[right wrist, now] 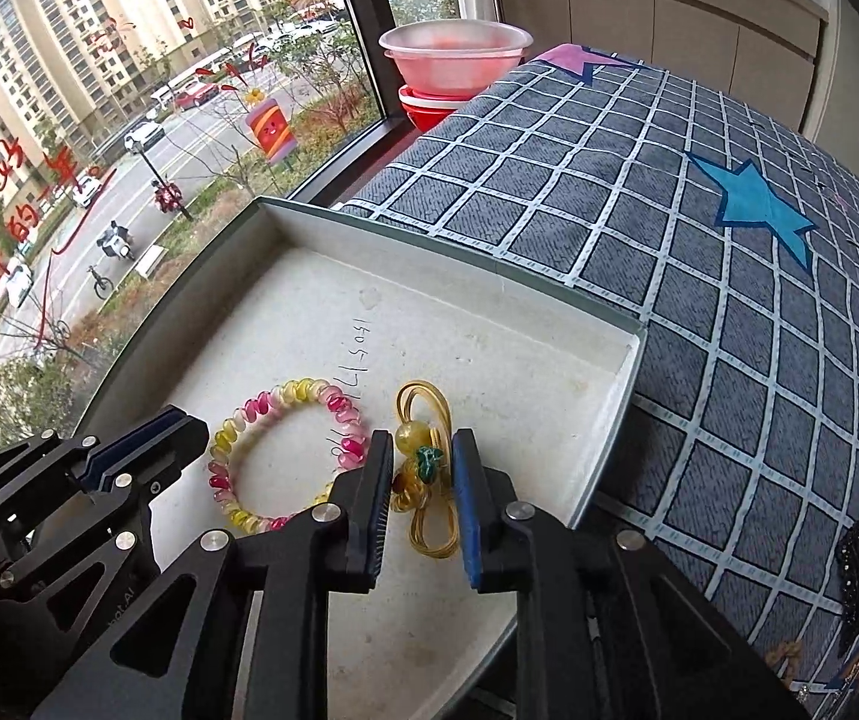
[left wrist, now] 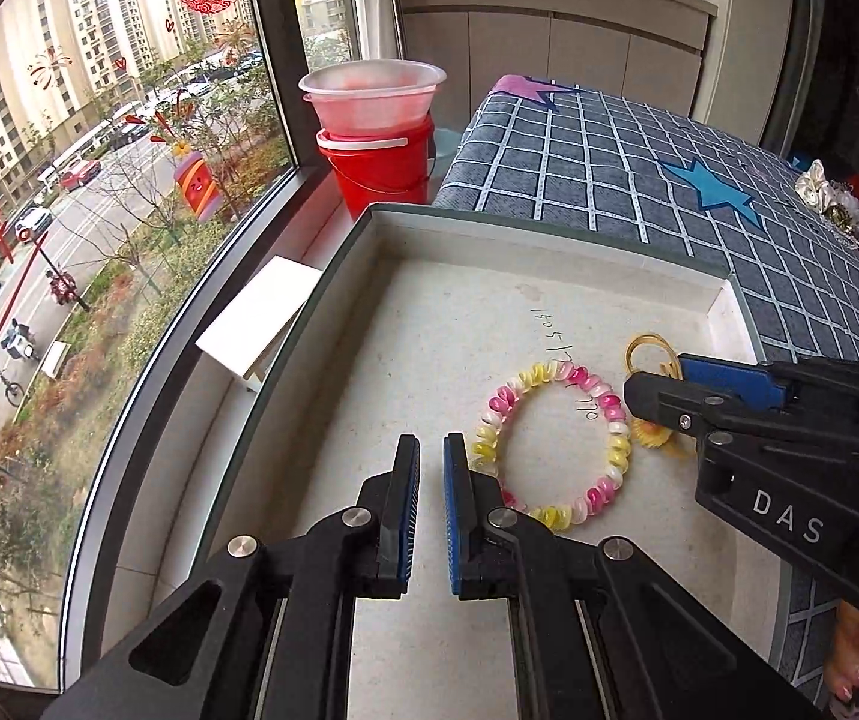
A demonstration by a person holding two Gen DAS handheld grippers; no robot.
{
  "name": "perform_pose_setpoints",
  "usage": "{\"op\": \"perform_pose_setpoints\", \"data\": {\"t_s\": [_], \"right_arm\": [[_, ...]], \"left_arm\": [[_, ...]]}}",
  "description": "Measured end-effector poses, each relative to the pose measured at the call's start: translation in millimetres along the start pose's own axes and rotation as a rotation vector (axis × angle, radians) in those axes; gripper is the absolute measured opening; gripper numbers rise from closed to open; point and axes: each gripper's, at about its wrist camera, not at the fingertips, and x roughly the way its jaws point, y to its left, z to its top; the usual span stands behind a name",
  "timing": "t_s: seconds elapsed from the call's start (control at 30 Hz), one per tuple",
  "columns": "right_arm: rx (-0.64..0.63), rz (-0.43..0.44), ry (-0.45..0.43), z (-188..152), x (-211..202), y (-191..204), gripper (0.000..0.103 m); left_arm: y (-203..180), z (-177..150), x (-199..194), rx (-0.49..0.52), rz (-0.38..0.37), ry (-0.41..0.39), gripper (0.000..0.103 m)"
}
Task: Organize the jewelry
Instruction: 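Carry both items to the white tray and open both tools, then grasp the braided brown bracelet with left tool while right grasps black claw clip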
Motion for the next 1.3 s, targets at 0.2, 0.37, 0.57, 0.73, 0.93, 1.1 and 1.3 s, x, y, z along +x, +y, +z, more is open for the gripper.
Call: {"op": "perform_pose_setpoints", "data": {"t_s": [0.2,0.37,0.57,0.73,0.93,1.1,1.3], "right_arm": [[0.033,0.021,-0.070,4.6,-26.2,-6.1,0.066],[0.087,0.026,-0.136,0.4,-58.9,-23.4,0.077],[0.154,0.022,-0.182,-19.2,-90.7,-49.4,0.082],[0.243,0.031,-0.226,-42.6,-119.1,-80.9,0.103],[0.306,-0.019,-0.248,-80.1,-153.2,-118.9,0.103],[0.365,-0.142,-0.247,-124.5,-176.1,-152.8,0.103],[0.463,-0.249,-0.229,-183.1,-196.1,-188.2,0.103]], "left_arm": [[-2.6,2.8,-7.7,-0.011,-0.019,0.000,0.015],[-9.6,5.6,-19.0,-0.001,-0.026,-0.023,0.091],[-29.2,6.9,-34.8,0.045,0.009,-0.117,0.103],[-55.6,9.9,-48.0,0.091,-0.024,-0.123,0.103],[-102.4,11.6,-69.4,0.159,-0.112,-0.138,0.103],[-147.9,3.6,-77.7,0.233,-0.207,-0.116,0.103],[-200.4,-20.4,-79.3,0.316,-0.257,-0.078,0.103]]}}
